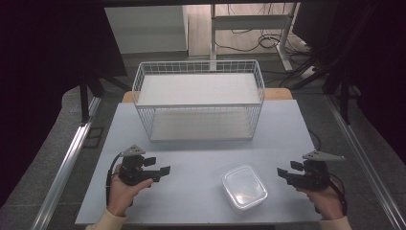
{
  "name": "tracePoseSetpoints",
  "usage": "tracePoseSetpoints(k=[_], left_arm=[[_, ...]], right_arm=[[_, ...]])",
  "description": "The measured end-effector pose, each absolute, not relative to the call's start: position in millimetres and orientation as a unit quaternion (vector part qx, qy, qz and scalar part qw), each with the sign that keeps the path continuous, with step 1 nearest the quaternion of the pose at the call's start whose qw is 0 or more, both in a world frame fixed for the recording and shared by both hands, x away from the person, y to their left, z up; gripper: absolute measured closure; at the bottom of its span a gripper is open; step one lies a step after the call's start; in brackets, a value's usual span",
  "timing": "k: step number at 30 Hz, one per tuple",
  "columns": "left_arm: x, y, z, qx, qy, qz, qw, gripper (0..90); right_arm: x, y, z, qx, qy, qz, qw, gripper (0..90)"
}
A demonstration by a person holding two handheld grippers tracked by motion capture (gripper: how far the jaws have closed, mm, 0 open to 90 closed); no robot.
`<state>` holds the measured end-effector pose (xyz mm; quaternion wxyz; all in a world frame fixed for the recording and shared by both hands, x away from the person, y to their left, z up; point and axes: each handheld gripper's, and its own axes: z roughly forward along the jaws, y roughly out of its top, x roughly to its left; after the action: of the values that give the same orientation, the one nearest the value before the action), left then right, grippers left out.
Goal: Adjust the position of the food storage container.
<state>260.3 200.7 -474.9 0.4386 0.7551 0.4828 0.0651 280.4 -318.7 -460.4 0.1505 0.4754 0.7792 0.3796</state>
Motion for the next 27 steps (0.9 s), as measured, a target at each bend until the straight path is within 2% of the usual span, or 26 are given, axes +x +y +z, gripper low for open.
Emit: tracePoseSetpoints(k=[7, 16, 23, 27], left_arm=[[259.4, 203.7, -470.3, 0.751, 0.484, 0.071, 0.443, 24.0], [259.9, 202.4, -471.8, 0.753, 0.482, 0.066, 0.442, 23.9], [259.1, 203.9, -470.8, 0.751, 0.484, 0.066, 0.445, 23.9], [259.3, 203.4, -471.5, 0.752, 0.484, 0.066, 0.443, 23.9]], right_arm=[[278.5, -315.2, -453.6, 0.459, 0.795, 0.375, 0.131, 40.1], [262.0, -308.2, -445.9, 0.412, 0.841, 0.340, 0.086, 51.8], [248.6, -293.3, -456.8, 0.376, 0.874, 0.302, 0.061, 66.4], [241.8, -283.8, -463.2, 0.354, 0.892, 0.278, 0.048, 78.7]])
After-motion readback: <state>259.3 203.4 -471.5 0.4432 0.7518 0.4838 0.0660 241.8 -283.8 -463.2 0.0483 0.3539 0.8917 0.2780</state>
